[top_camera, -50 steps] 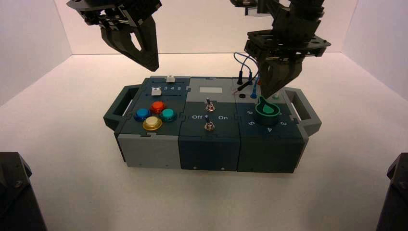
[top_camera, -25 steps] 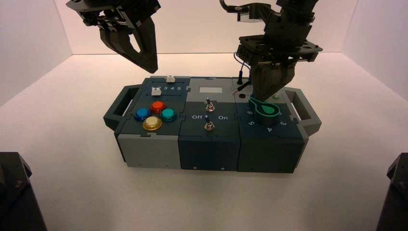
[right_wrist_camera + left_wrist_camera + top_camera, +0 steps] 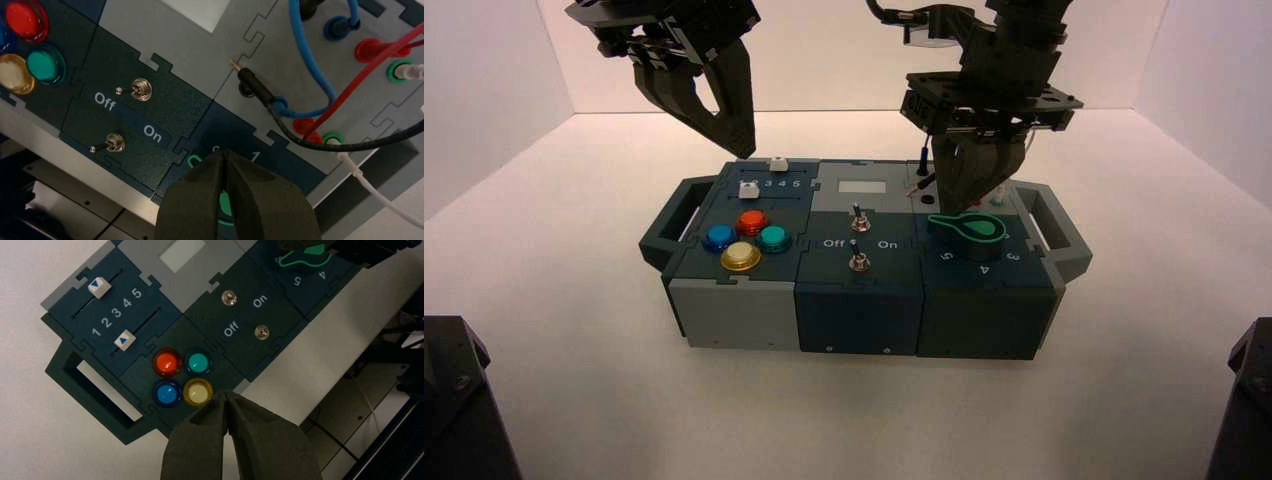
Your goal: Turn the knob to position 5.
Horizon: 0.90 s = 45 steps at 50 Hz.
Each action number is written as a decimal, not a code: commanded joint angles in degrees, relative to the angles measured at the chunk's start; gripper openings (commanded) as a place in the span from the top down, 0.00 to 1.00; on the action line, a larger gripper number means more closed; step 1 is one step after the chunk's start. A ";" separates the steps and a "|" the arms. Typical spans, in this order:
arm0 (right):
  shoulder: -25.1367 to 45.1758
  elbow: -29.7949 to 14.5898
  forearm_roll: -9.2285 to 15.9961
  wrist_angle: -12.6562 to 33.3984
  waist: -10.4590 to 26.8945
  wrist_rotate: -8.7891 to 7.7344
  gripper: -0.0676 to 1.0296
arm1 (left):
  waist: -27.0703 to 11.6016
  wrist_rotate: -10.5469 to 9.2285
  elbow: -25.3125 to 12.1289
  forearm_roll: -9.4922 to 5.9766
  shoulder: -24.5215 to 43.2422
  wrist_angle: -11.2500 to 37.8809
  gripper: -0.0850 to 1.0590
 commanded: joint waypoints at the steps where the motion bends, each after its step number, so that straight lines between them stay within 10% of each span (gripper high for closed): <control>1: -0.53 -1.14 0.70 0.26 0.53 0.18 0.96 | -0.62 0.26 -0.62 -0.09 -0.53 -0.18 0.95; 45: -0.79 -0.70 3.60 0.53 3.34 0.26 0.96 | -0.62 0.35 0.26 0.09 -1.05 -0.26 0.95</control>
